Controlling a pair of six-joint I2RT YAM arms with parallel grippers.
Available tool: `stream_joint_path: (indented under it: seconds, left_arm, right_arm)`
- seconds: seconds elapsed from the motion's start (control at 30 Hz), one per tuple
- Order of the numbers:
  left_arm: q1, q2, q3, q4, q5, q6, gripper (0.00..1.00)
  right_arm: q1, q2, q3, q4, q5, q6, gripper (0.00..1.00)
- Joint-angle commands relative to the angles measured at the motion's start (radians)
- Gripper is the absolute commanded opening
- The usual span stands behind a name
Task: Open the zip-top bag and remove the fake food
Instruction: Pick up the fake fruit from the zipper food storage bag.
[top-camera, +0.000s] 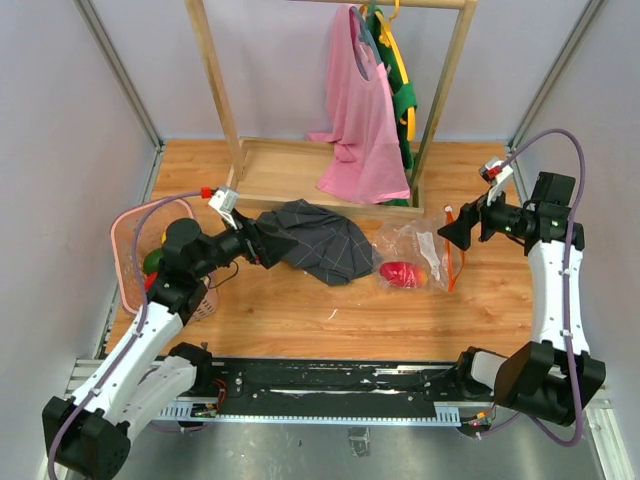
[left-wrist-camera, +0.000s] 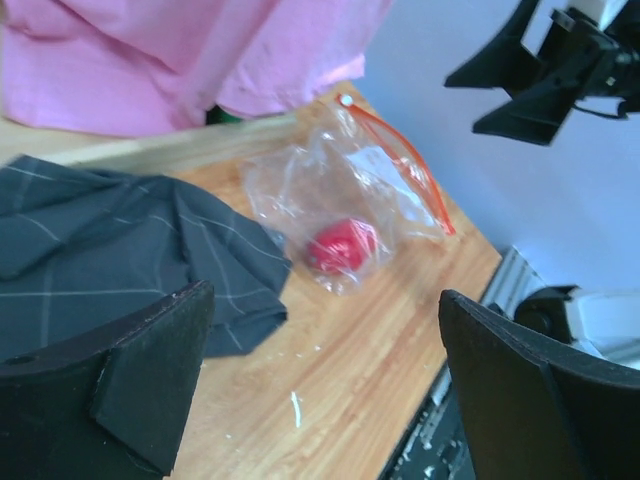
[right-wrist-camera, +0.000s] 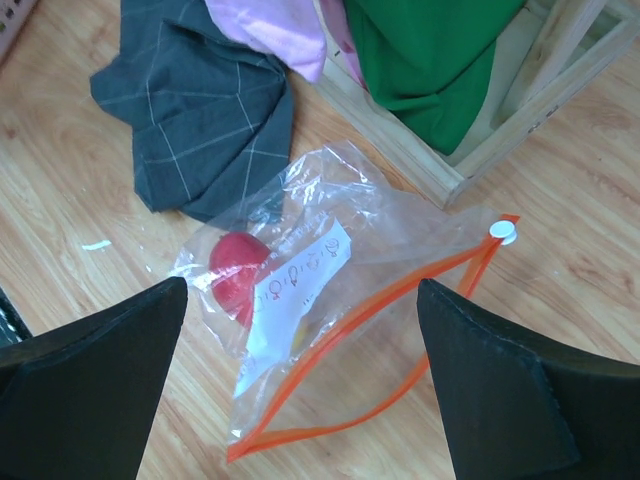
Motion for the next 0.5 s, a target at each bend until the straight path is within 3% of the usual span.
stream_joint_path:
  seconds: [0.0, 0.13, 0.3, 0.47]
  left_arm:
    - [-0.071, -0.029, -0.026, 0.139, -0.003, -0.104, 0.93]
    - [-0.179, 0.004, -0.048, 0.175, -0.088, -0.15, 0.81]
    - [-0.342, 0.108, -0.035, 0.218, -0.209, -0.171, 0.78]
    - [-0.44, 0.195, -0.029, 0.275, -0.32, -0.196, 0.76]
  right_arm:
    - [-0.015, -0.003, -0.002, -0.071, 0.023, -0.168, 0.98]
    - [-0.045, 0.029, 0.027, -0.133, 0.111, -0.252, 0.99]
    - [-0.123, 0.093, 0.041, -0.161, 0.112, -0.306, 1.0]
    - [-0.144, 0.118, 0.027, -0.173, 0.163, -0.377, 0.94]
